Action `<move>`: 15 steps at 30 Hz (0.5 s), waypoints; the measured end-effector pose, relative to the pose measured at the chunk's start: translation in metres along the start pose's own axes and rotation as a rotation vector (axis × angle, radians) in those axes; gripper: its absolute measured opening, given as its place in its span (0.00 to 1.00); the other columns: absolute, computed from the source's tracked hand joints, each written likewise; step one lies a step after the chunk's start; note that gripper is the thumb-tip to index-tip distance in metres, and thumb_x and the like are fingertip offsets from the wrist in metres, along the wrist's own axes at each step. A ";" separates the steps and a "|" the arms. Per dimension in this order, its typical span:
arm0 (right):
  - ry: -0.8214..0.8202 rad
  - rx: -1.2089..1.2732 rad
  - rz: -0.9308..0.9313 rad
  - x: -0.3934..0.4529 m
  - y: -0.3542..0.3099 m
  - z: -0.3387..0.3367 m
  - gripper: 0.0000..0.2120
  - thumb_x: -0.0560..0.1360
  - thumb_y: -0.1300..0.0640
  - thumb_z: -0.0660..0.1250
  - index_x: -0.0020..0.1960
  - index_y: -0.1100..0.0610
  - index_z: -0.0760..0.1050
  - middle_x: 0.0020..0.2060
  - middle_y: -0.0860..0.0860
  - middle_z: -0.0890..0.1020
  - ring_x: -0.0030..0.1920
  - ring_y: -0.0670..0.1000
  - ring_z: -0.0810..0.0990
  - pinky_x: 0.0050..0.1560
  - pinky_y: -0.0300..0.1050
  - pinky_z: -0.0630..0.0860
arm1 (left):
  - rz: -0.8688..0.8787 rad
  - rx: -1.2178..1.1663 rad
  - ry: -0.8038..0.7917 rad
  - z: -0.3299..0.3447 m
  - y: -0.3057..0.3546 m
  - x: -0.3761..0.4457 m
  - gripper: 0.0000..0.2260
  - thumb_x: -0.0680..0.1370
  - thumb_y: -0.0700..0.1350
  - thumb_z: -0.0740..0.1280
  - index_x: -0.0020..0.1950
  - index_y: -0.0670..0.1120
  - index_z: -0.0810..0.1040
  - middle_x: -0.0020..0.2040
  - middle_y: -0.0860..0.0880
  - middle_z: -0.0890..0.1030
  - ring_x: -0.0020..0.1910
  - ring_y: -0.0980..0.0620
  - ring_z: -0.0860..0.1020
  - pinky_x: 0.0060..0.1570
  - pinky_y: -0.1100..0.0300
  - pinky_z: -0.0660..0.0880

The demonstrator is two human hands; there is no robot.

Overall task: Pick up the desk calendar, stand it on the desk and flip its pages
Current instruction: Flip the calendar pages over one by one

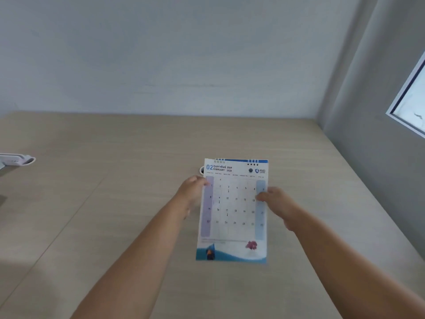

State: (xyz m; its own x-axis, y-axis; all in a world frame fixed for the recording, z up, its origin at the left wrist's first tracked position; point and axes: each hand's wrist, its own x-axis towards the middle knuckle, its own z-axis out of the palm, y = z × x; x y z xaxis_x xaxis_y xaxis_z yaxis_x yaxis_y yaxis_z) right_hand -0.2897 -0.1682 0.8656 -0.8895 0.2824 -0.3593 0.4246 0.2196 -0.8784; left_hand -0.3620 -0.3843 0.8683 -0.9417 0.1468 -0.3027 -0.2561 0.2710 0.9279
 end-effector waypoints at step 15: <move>0.052 0.240 -0.014 0.013 -0.012 -0.003 0.23 0.79 0.52 0.57 0.74 0.50 0.63 0.70 0.45 0.69 0.71 0.52 0.65 0.73 0.53 0.57 | 0.010 -0.191 -0.056 0.007 0.015 -0.004 0.11 0.81 0.53 0.57 0.49 0.53 0.78 0.48 0.58 0.80 0.48 0.57 0.75 0.52 0.56 0.66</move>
State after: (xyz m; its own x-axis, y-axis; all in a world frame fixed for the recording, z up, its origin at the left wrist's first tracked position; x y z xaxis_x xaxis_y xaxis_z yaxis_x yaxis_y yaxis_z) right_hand -0.3064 -0.1644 0.8724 -0.8825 0.3299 -0.3352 0.3542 -0.0026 -0.9352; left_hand -0.3607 -0.3745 0.8820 -0.9322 0.2023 -0.3002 -0.2888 0.0842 0.9537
